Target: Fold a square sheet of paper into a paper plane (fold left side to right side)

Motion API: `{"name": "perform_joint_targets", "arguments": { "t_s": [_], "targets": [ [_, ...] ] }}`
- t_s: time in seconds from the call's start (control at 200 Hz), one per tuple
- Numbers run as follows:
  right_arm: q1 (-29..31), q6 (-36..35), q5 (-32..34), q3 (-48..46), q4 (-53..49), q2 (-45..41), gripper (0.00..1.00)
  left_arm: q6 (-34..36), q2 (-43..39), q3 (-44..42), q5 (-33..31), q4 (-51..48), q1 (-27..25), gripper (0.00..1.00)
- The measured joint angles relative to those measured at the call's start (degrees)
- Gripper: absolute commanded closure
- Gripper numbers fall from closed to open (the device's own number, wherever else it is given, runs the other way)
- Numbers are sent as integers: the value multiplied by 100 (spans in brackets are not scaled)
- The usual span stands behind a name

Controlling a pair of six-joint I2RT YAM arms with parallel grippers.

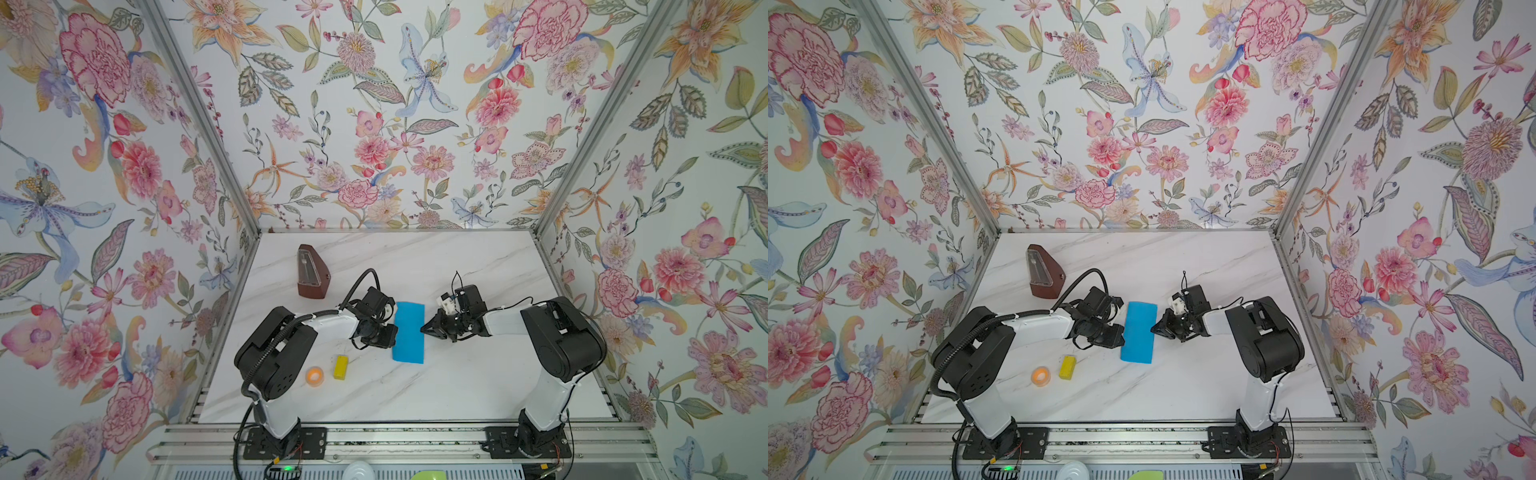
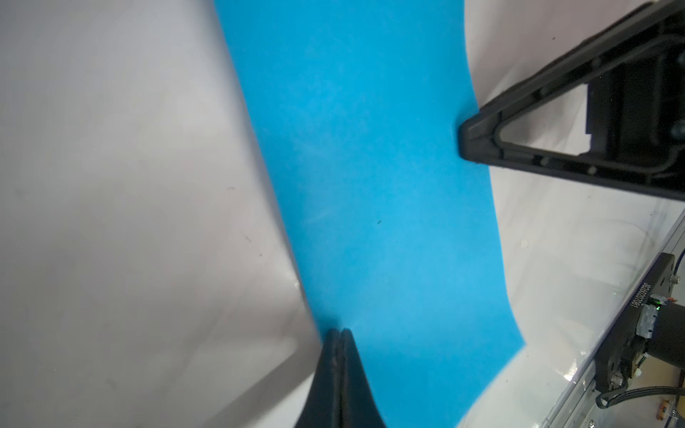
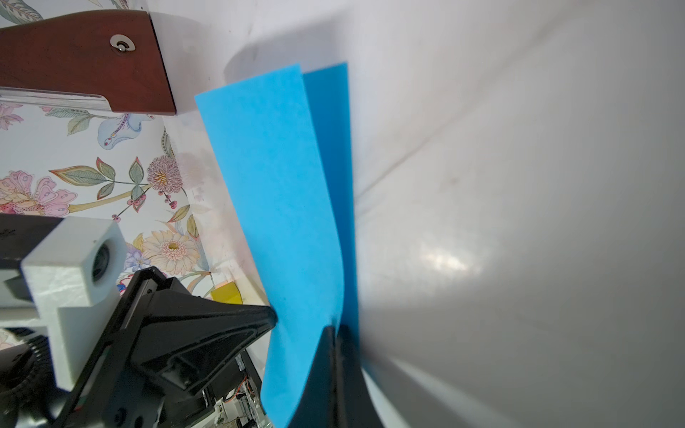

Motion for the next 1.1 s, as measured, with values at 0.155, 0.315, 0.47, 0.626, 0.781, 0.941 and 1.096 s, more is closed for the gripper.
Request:
{"name": "perform_joint_targets", "arguments": {
  "t_s": [0.155,0.315,0.47,0.626,0.781,0.941,1.096],
  "targets": [
    [0,0,0,0,0,0,100,2,-111,-79,-44,-68,92,100],
    [0,2,0,0,0,0,100,-2,-192,-35,-149,-358,109,100],
    [0,0,-2,0,0,0,100,-63,-195,199,-146,-592,13,100],
    [0,0,-2,0,0,0,100,-149,-188,380,-85,-549,-225,100],
    [0,-22,-2,0,-4,0,100,-197,-83,380,35,-516,-365,100],
    [-7,-42,0,0,-7,0,100,-179,68,380,28,-553,-369,100],
    [-11,-42,-2,2,-7,0,100,-101,85,328,-31,-623,-367,100]
  ]
}}
